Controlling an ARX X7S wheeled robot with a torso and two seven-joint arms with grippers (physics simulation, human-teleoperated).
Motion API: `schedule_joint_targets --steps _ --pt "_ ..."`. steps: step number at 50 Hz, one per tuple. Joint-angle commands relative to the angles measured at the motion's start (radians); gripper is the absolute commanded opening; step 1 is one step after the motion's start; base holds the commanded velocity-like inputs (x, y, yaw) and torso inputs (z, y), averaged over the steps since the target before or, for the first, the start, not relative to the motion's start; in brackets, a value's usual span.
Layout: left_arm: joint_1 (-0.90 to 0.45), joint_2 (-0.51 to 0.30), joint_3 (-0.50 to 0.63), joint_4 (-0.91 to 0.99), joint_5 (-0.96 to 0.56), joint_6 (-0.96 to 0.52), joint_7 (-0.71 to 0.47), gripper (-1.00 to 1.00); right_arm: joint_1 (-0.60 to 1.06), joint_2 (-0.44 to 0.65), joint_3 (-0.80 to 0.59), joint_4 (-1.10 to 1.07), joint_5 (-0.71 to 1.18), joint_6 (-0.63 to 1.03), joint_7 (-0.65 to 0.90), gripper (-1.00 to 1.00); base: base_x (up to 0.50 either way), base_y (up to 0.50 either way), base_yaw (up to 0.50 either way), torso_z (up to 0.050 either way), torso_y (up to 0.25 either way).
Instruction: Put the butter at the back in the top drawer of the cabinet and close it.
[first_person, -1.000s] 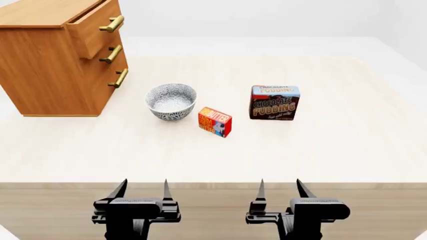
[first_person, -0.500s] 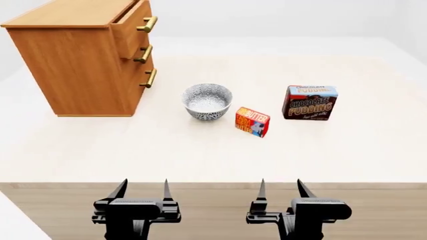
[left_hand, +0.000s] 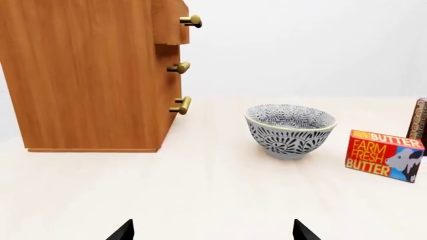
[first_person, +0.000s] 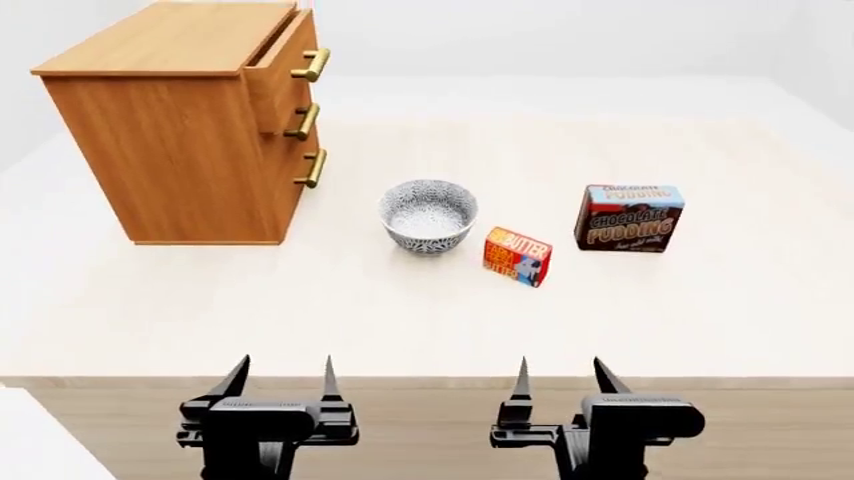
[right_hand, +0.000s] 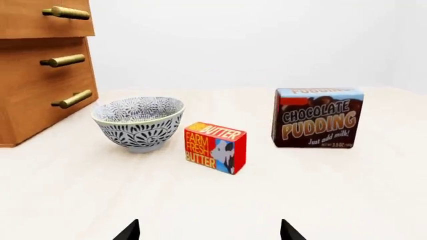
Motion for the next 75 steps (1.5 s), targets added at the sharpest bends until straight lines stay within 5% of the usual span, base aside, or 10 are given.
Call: schedule_joint_targets --steps 1,24,42,75 --pt "0.035 -0.036 0.001 0.194 -0.039 -0.133 -0.020 1.00 -0.020 0.028 -0.021 -0.186 0.026 0.162 0.023 1.00 0.00 0.00 0.00 0.050 0.000" --pt "0.013 -0.093 0.005 0.540 -0.115 -0.457 -0.066 1.00 0.032 0.095 -0.006 -0.572 0.113 0.617 0.082 1.00 0.02 0.17 0.00 0.050 0.000" --pt "-0.141 -0.119 -0.029 0.739 -0.207 -0.765 -0.116 1.00 0.213 0.103 0.041 -0.736 0.218 0.959 0.111 1.00 0.00 0.00 0.00 0.050 0.000" --pt "-0.168 -0.128 -0.061 0.791 -0.268 -0.793 -0.132 1.00 0.241 0.119 0.051 -0.779 0.262 1.008 0.125 1.00 0.42 0.00 0.00 0.013 0.000"
